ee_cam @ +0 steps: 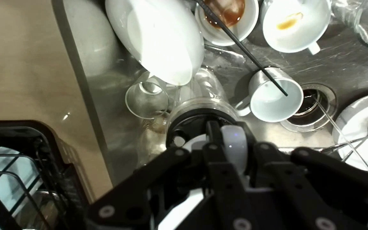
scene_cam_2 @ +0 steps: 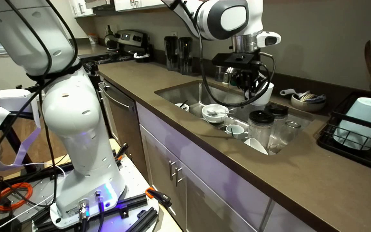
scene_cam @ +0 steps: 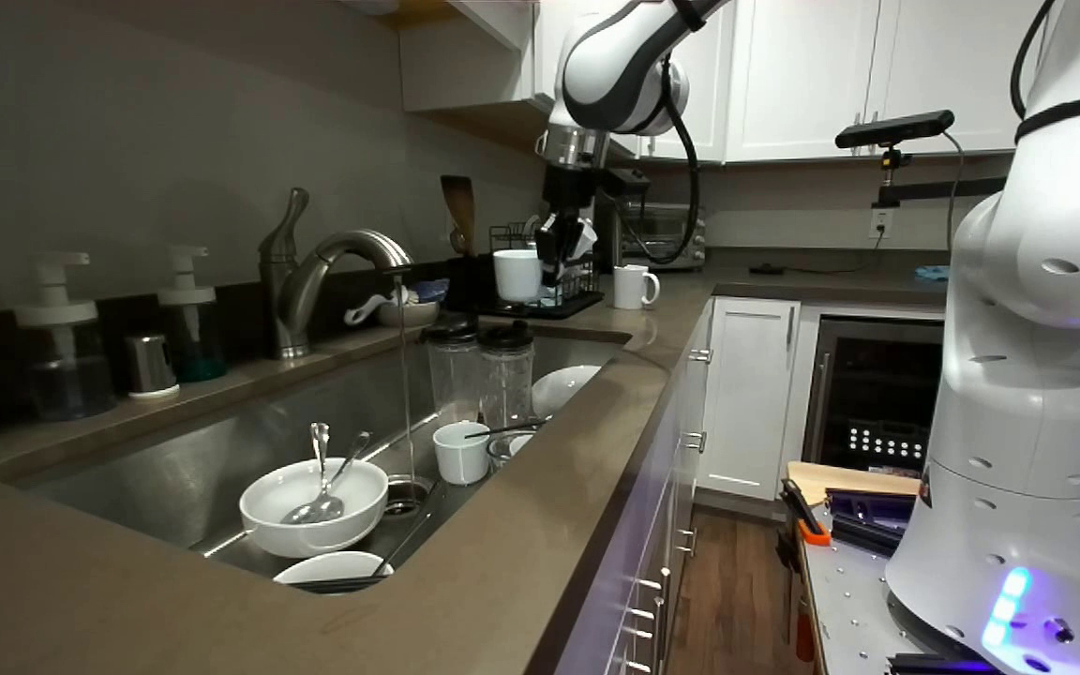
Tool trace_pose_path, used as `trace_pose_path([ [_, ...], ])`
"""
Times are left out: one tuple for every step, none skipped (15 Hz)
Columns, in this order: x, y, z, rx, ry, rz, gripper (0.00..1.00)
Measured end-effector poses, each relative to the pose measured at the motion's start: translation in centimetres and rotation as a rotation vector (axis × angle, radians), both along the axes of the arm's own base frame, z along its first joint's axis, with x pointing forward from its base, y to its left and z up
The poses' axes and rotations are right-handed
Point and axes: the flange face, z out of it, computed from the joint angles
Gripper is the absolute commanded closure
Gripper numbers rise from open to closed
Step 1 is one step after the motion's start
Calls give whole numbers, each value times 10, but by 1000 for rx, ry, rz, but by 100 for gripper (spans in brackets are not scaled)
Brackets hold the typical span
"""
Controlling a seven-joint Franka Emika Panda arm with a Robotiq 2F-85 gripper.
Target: Take the smaller mug on the counter, fill it with water and place it on the left side of the counter
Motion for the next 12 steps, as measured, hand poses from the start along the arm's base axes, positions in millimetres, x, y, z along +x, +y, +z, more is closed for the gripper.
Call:
trace_pose_path([
  [1, 3, 0, 0, 1, 7, 84],
  [2, 5, 0, -1, 2, 10, 84],
  [2, 5, 0, -1, 2, 11, 84],
  [2, 5, 0, -1, 3, 11, 84],
  [2, 5, 0, -1, 3, 12, 84],
  [2, 5, 0, -1, 3, 12, 84],
  [2, 5, 0, -1, 3, 12, 84],
  [2, 5, 0, -1, 3, 12, 84],
  [2, 5, 0, -1, 3, 12, 84],
  [2, 5, 0, -1, 3, 12, 96],
  [2, 5, 0, -1, 3, 12, 96],
  [1, 5, -1, 0, 5, 12, 96],
])
